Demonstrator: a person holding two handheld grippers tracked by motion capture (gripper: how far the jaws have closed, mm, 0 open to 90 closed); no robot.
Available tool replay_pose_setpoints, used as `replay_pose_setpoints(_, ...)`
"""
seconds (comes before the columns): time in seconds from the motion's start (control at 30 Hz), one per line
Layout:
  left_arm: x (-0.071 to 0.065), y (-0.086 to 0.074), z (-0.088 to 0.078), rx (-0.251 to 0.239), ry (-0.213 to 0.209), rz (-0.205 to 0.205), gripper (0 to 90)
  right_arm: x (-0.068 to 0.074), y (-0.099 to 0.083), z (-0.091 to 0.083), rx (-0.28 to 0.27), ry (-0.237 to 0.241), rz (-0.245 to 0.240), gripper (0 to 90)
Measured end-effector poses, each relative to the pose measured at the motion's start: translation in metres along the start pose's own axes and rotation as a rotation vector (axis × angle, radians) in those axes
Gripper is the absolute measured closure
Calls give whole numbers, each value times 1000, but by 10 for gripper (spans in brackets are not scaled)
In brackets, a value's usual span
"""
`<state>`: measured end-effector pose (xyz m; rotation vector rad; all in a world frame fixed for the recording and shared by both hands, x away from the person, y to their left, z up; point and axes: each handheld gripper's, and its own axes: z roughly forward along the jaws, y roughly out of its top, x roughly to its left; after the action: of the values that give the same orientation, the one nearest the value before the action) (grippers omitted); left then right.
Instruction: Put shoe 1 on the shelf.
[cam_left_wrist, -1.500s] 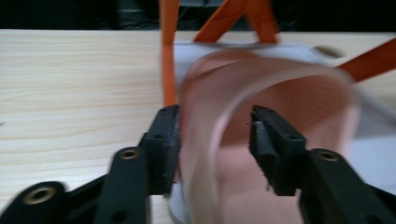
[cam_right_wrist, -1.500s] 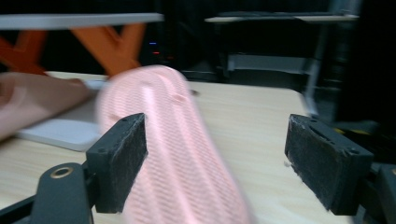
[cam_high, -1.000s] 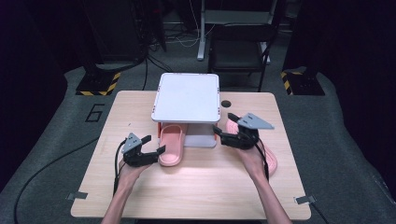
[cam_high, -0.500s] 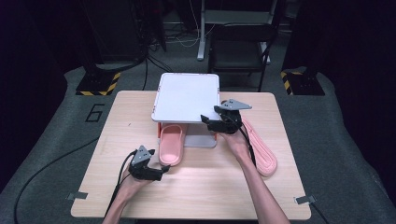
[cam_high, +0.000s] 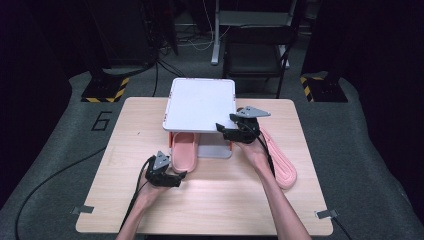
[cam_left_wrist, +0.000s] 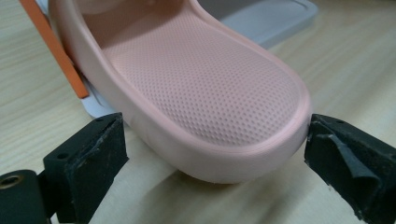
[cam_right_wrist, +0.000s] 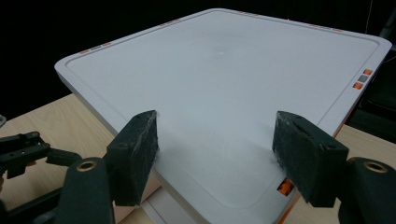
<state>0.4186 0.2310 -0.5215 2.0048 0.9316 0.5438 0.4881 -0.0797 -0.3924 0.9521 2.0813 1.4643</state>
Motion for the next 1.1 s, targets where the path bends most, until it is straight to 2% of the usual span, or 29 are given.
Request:
replay_pose_setpoints(0.07, 2, 3, 4, -1, 9, -6, 68, 0, 0, 0, 2, 0, 1, 309)
replay_pose_setpoints(0.13, 2, 5, 9, -4, 18, -34, 69, 0, 0, 0, 3, 1, 0, 309)
replay_pose_setpoints(0.2, 5, 8, 12, 5, 34, -30, 79, 0, 0, 0, 3, 0, 0, 309)
replay_pose_setpoints(0.23, 6, 9, 15, -1, 48, -47, 81, 0, 0, 0, 3, 0, -1, 309)
replay_pose_setpoints(0.27, 8, 11, 16, 5, 57, -36, 85, 0, 0, 0, 3, 0, 0, 309)
replay_pose_setpoints(0.33, 12, 13, 20, -1, 73, -65, 92, 0, 0, -1, 4, 1, 0, 309)
replay_pose_setpoints(0.43, 18, 16, 25, 7, 87, -66, 99, 0, 0, 0, 3, 0, -1, 309)
replay_pose_setpoints(0.53, 21, 18, 32, -13, 107, -96, 100, 0, 0, 0, 4, 1, -2, 309)
replay_pose_setpoints(0.63, 24, 21, 36, 4, 108, -103, 101, 0, 0, 0, 4, 1, -2, 309)
replay_pose_setpoints(0.77, 28, 22, 37, 9, 102, -75, 93, 0, 0, -1, 5, 3, -3, 310)
replay_pose_setpoints(0.83, 25, 22, 36, 5, 106, -94, 100, -1, 0, -1, 5, 5, -3, 309)
replay_pose_setpoints(0.93, 23, 21, 29, -37, 89, -109, 112, -1, 0, 0, 1, 6, -4, 309)
replay_pose_setpoints(0.97, 22, 21, 23, -50, 67, -125, 111, -1, 0, 0, 0, 7, -4, 308)
replay_pose_setpoints(1.0, 21, 20, 17, -92, 61, -144, 109, -1, 0, 0, -1, 7, -5, 303)
replay_pose_setpoints(1.1, 23, 18, -7, -171, 24, -147, 94, 0, 0, 0, -4, 16, -7, 250)
